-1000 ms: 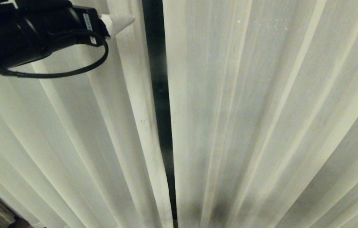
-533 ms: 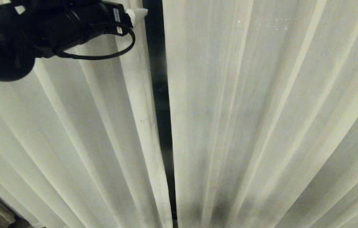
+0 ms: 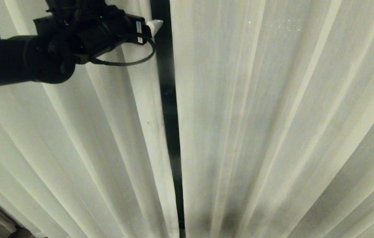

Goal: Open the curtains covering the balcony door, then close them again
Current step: Pull the inner curtains open on both sides

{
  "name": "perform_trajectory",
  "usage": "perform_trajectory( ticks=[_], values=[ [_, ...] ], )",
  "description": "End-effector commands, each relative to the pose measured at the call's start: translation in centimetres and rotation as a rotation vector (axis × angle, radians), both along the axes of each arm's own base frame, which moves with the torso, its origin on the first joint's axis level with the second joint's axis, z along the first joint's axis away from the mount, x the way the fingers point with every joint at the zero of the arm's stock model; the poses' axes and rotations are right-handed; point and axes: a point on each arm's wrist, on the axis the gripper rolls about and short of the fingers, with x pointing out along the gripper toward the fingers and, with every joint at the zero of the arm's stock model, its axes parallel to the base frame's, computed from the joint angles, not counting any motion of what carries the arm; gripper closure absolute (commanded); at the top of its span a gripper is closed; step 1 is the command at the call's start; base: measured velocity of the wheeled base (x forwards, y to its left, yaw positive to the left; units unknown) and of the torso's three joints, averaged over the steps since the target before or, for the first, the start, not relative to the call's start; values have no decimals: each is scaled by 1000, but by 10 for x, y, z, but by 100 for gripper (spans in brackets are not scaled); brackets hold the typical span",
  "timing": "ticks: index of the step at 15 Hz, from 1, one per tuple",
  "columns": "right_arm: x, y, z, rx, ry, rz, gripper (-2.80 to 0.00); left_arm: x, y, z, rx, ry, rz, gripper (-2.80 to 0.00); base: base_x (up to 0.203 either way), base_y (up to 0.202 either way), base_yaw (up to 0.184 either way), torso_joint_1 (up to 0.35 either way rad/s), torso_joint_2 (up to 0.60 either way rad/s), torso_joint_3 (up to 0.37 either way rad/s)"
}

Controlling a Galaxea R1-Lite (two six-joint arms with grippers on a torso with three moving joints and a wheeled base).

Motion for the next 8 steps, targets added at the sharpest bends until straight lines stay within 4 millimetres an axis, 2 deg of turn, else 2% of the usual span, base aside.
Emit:
perform_trajectory(
  ticks=[1,8],
  values=[
    [0,0,0,0,-1,-1,0,9,-2,-5,4,3,23,-280,0,0,0,0,0,0],
    [0,0,0,0,-1,1,0,6,0,0,-1,-8,52,-280,0,0,0,0,0,0]
  ],
)
